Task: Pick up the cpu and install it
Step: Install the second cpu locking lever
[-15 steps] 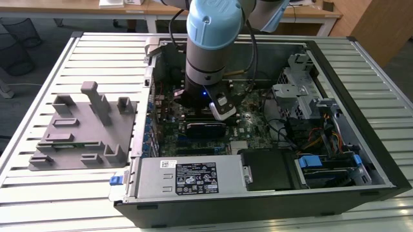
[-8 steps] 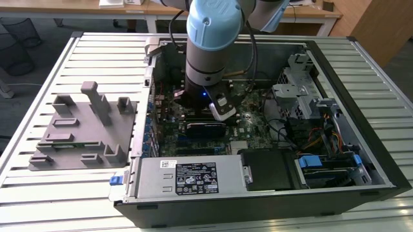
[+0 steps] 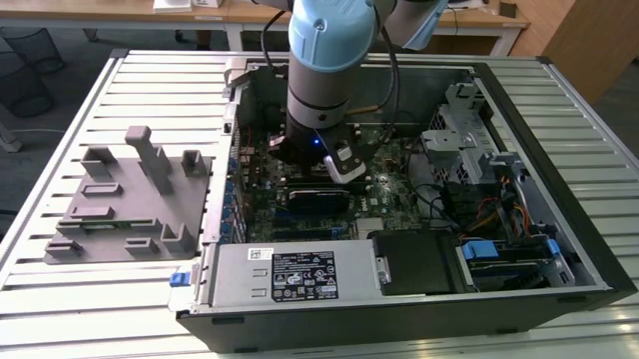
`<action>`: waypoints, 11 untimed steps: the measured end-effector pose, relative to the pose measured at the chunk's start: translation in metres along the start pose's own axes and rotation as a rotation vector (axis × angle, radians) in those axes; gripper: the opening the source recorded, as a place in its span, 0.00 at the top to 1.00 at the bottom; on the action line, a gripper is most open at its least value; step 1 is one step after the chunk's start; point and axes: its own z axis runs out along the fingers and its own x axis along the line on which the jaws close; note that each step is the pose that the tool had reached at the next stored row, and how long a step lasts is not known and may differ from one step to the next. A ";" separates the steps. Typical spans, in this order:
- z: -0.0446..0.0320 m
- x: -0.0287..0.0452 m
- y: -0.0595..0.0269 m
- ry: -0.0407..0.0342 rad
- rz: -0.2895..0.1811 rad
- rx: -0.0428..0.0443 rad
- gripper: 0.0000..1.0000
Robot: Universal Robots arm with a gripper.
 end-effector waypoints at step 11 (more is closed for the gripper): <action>-0.0142 0.0007 0.0035 0.0000 0.000 -0.0008 0.89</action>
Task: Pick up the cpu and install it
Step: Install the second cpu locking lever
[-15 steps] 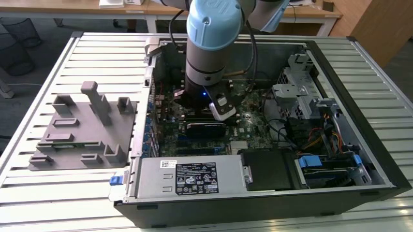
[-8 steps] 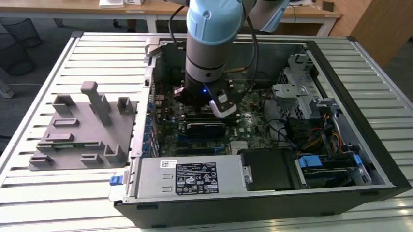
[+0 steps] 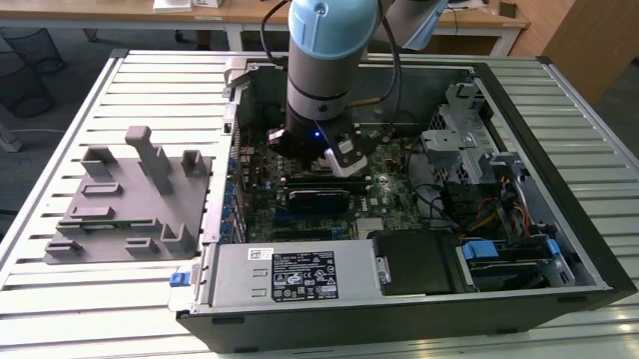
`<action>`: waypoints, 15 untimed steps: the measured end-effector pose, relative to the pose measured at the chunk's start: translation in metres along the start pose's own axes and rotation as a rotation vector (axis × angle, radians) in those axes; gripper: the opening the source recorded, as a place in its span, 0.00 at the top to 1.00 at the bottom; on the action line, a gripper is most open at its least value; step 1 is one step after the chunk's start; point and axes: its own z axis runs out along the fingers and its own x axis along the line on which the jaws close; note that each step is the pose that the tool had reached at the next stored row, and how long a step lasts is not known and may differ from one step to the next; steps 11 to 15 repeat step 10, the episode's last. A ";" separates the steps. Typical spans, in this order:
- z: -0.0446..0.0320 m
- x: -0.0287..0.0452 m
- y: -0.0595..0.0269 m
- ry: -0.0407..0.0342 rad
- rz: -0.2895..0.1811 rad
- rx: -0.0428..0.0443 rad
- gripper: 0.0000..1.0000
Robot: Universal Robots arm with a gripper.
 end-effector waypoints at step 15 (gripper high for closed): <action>-0.0129 0.0006 0.0032 0.0000 0.000 -0.0003 0.89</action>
